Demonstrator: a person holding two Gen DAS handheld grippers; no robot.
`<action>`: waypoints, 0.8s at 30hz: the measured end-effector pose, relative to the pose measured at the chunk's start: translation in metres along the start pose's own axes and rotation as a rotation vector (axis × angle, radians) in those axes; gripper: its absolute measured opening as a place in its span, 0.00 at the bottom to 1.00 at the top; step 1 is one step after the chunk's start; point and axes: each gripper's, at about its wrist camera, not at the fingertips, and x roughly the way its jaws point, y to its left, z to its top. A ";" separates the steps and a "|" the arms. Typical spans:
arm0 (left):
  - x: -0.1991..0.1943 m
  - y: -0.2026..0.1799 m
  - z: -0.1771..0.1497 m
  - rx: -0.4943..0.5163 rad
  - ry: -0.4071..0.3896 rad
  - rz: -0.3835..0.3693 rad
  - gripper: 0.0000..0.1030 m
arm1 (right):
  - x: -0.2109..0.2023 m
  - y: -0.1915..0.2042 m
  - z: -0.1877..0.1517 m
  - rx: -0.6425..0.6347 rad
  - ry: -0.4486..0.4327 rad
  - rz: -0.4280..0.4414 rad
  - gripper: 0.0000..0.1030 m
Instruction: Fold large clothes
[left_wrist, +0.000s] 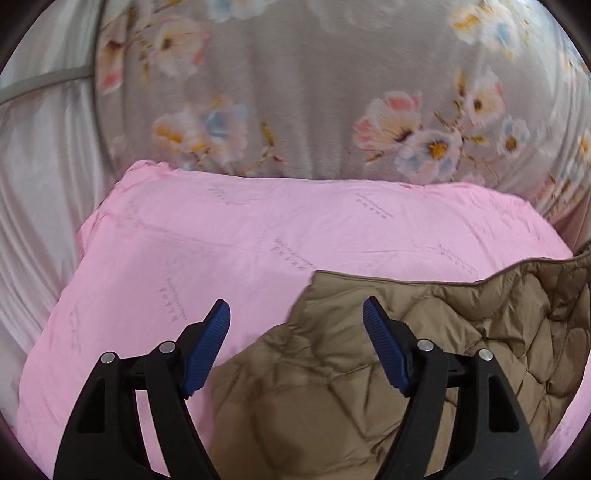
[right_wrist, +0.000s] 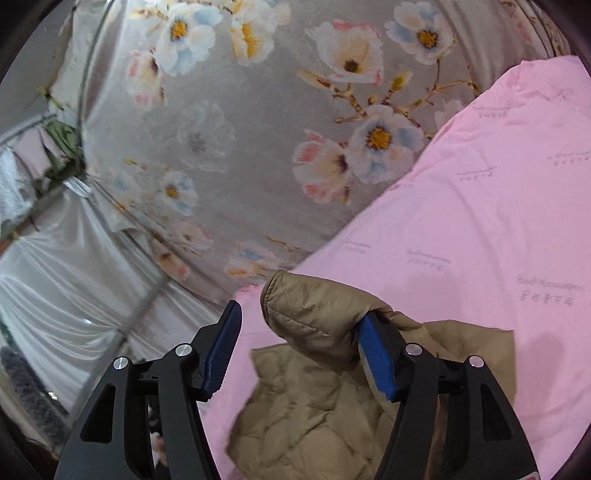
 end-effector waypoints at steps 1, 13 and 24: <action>0.012 -0.005 0.001 -0.005 0.021 -0.012 0.70 | 0.014 0.000 0.000 -0.018 0.045 -0.064 0.64; 0.123 0.026 -0.044 -0.180 0.258 0.052 0.70 | 0.038 -0.030 -0.057 0.151 0.243 -0.103 0.64; 0.128 0.032 -0.049 -0.196 0.268 0.104 0.71 | 0.110 -0.004 -0.020 -0.287 0.194 -0.456 0.02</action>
